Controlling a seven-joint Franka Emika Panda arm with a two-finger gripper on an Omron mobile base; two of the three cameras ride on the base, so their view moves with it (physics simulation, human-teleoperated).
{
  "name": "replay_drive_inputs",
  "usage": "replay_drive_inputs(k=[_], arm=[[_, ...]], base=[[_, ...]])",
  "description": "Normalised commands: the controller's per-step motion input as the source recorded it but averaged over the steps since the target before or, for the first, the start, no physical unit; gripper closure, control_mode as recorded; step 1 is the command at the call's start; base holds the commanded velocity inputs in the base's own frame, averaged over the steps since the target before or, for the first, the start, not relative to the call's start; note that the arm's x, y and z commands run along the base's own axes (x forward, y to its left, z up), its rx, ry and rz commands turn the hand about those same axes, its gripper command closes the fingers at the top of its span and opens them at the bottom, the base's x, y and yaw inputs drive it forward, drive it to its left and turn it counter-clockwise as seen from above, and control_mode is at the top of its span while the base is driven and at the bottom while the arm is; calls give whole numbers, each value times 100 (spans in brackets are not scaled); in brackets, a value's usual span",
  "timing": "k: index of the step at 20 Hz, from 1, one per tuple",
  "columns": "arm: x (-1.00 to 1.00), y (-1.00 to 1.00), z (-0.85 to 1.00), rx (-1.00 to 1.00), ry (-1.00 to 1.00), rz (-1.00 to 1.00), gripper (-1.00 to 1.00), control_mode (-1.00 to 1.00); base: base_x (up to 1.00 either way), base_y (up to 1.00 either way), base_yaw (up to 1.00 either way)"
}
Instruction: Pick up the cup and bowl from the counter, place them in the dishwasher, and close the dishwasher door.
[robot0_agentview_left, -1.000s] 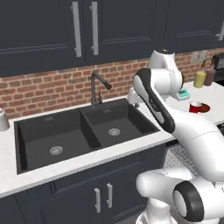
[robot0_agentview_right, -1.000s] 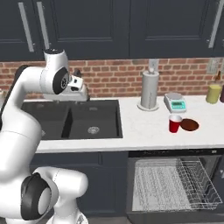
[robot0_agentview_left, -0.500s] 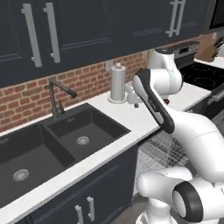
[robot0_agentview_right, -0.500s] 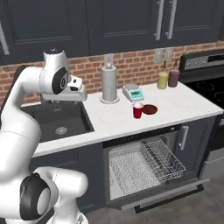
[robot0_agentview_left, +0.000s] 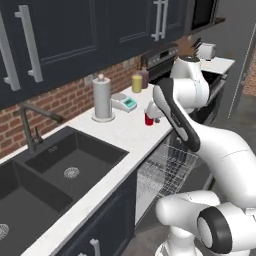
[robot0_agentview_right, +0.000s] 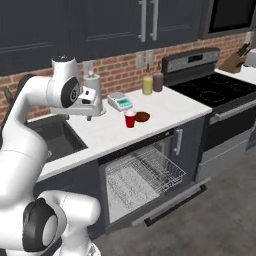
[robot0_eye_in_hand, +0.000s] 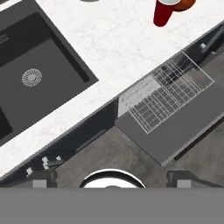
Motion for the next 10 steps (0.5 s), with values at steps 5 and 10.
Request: replay_drive_inputs(k=[5,10], arm=[[0,0,0,0,0,0,-100,100],[0,0,0,0,0,0,-100,100]], base=[[0,62,-39],[9,53,-36]])
